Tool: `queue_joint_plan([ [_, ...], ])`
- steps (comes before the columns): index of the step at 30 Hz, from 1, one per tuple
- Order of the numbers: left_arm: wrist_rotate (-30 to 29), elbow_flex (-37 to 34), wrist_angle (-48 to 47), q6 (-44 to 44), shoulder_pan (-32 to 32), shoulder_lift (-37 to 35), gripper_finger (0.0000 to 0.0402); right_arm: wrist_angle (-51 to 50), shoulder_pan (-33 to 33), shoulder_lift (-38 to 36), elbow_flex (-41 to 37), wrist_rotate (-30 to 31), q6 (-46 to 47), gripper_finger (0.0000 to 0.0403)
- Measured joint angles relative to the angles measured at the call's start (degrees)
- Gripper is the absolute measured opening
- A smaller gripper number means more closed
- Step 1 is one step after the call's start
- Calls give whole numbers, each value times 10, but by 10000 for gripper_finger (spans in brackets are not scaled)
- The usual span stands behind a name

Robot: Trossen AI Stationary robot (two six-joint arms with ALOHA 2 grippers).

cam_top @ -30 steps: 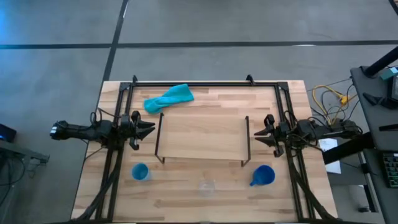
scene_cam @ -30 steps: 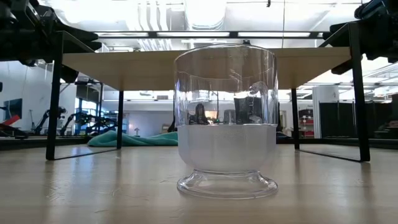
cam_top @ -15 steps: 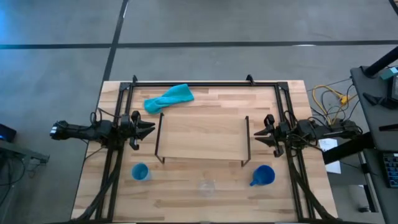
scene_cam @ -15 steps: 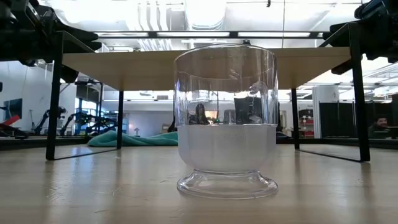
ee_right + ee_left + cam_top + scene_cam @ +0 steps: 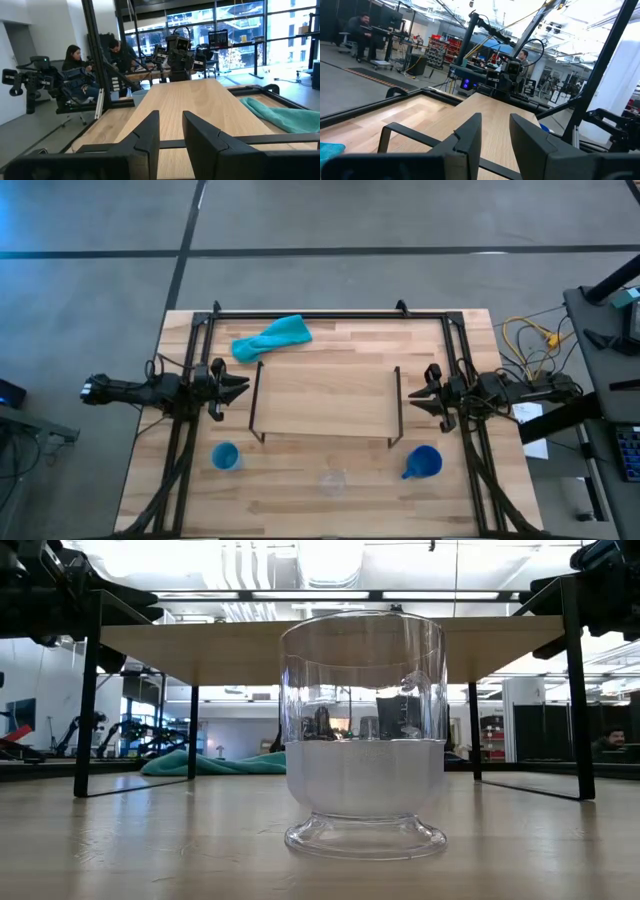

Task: Stack small to large cups/mugs on shelf
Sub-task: Put the transparent cup on the shelf

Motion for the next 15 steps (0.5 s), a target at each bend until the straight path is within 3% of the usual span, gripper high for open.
queue_joint_plan([
  [4,0,0,0,0,0,0,86,0,0,0,0,0,36,79],
  [11,0,0,0,0,0,0,86,31,0,0,0,1,194,79],
  [15,0,0,0,0,0,0,86,35,0,0,0,1,215,79],
])
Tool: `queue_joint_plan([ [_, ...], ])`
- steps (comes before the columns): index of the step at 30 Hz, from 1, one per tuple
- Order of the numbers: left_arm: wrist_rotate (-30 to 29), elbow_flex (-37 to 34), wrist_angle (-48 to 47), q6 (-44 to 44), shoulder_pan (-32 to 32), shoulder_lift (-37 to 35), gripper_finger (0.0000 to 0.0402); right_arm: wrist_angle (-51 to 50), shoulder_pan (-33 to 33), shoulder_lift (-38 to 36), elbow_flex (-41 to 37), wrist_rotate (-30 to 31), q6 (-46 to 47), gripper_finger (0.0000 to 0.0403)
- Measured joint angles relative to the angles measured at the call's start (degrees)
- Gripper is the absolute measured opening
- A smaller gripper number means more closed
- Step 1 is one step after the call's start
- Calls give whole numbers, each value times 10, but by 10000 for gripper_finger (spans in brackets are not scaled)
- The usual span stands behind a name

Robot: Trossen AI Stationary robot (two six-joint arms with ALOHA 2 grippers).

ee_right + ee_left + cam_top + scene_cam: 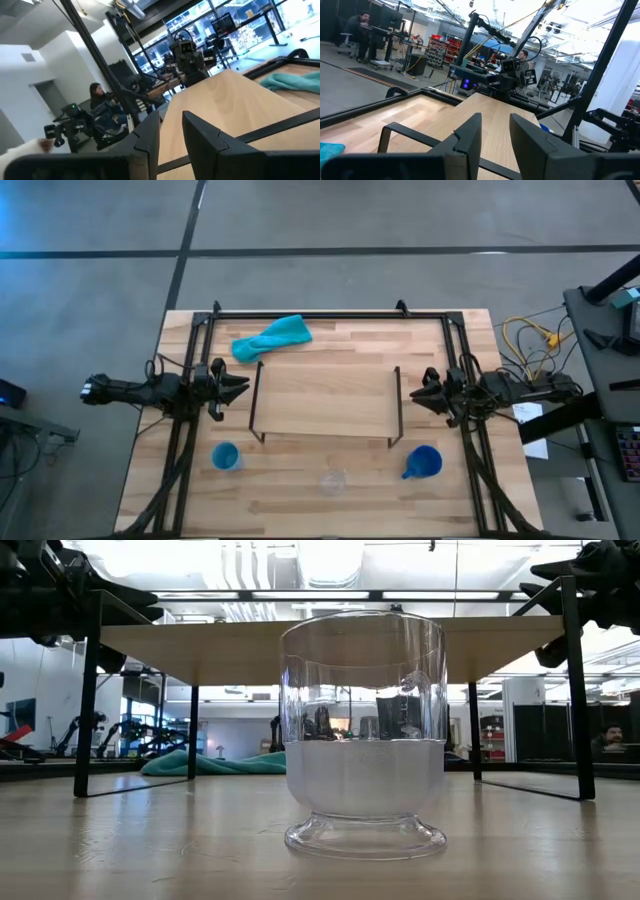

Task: Stack small to large cups/mugs on shelf
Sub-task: Put the transparent cup on the shelf

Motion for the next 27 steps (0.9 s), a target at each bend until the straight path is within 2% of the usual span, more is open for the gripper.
queue_joint_plan([
  [9,0,0,0,2,0,0,86,-1,0,0,4,-16,31,79],
  [15,-12,0,0,5,0,0,86,-21,0,23,79,-77,74,70],
  [21,-14,0,0,-1,0,0,86,-169,0,111,222,-71,30,68],
  [27,-12,0,1,-65,0,0,86,-347,0,259,368,-72,13,68],
])
